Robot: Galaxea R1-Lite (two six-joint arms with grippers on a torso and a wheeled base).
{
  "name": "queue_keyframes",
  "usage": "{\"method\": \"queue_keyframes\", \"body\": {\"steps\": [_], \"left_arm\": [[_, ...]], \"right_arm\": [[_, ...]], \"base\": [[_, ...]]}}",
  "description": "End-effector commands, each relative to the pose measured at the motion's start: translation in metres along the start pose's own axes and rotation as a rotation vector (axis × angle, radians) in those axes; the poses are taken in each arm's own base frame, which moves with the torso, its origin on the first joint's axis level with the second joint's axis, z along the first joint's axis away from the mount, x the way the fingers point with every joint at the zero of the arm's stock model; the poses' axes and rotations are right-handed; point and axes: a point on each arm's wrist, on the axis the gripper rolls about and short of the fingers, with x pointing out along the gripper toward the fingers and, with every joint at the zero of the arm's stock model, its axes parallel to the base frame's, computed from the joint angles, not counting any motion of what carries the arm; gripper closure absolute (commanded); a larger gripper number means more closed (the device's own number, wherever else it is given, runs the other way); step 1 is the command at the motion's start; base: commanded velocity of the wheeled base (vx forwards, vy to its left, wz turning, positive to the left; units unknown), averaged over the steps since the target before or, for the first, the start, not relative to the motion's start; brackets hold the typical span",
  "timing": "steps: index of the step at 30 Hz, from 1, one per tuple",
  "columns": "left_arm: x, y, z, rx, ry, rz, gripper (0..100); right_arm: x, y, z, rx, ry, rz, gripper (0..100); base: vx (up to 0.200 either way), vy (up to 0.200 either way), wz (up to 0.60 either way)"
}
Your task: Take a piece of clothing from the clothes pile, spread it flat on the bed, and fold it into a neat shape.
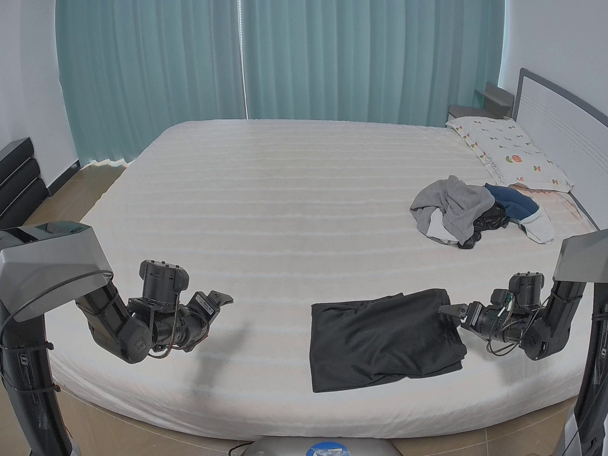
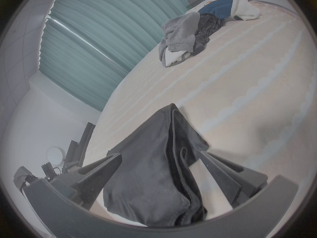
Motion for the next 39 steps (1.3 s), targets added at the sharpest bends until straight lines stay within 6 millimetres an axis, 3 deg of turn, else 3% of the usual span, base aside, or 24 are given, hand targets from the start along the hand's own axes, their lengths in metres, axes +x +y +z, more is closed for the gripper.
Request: {"method": "queue_keyframes", "body": {"steps": [1, 9, 10, 26, 39], "left_arm": [[0.000, 0.000, 0.000, 0.000, 0.002, 0.001, 0], [0.000, 0.000, 0.000, 0.001, 0.000, -0.001, 0], [0.000, 0.000, 0.000, 0.001, 0.000, -0.001, 0], [0.000, 0.000, 0.000, 0.000, 0.001, 0.000, 0], [0.000, 0.000, 0.000, 0.000, 0.001, 0.000, 0]], "right_arm": [[-0.002, -0.001, -0.001, 0.000, 0.007, -0.006, 0], [0.004, -0.006, -0.010, -0.032, 0.041, -0.017, 0], [0.005, -0.007, -0.012, -0.040, 0.049, -0.022, 100], [-0.023, -0.018, -0.018, -0.196, 0.103, -0.085, 100], [-0.025, -0.025, -0.024, -0.267, 0.127, -0.097, 100]], "base": [[0.000, 0.000, 0.00], [0.000, 0.000, 0.00], [0.000, 0.000, 0.00], [0.000, 0.000, 0.00], [0.000, 0.000, 0.00]]}}
